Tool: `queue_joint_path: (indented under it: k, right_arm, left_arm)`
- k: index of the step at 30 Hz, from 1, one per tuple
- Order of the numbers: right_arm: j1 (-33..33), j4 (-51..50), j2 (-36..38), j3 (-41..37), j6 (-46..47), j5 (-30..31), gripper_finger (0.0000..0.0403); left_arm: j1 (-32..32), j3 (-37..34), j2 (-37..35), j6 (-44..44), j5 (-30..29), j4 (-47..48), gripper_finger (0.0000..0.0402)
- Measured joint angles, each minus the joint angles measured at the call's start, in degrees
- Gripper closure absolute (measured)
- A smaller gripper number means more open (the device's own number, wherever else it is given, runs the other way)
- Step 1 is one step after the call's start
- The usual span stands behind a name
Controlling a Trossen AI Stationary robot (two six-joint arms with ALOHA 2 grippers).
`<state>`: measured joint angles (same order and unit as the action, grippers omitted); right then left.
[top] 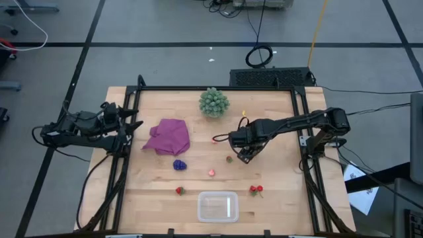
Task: Pick and placing Produce into tupperware
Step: Put the brown kiwi into the transparent container
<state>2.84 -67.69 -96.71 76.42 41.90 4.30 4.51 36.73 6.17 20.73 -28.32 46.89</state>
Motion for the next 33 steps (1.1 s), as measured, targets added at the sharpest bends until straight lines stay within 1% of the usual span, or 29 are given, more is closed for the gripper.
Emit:
queue_joint_path:
  k: [8, 12, 15, 26, 33]
  right_arm:
    - [-0.1, 0.4, 0.0, 0.0, 0.9, -0.1, 0.0085]
    - [0.0, 0.6, 0.0, 0.0, 0.7, -0.2, 0.0085]
    - [-0.1, 1.0, 0.0, 0.0, 0.7, -1.5, 0.0085]
    - [-0.1, 3.1, 0.0, 0.0, -0.6, -1.6, 0.0085]
    - [-0.1, 4.1, 0.0, -2.7, -0.4, -2.3, 0.0085]
  left_arm:
    - [0.0, 0.0, 0.0, 0.0, 0.3, 0.0, 0.0089]
    - [0.0, 0.0, 0.0, 0.2, 0.3, 0.0, 0.0089]
    - [0.0, 0.0, 0.0, 0.2, 0.3, 0.0, 0.0089]
    - [0.0, 0.0, 0.0, 0.2, 0.4, 0.0, 0.0089]
    - [0.0, 0.0, 0.0, 0.1, 0.4, 0.0, 0.0089]
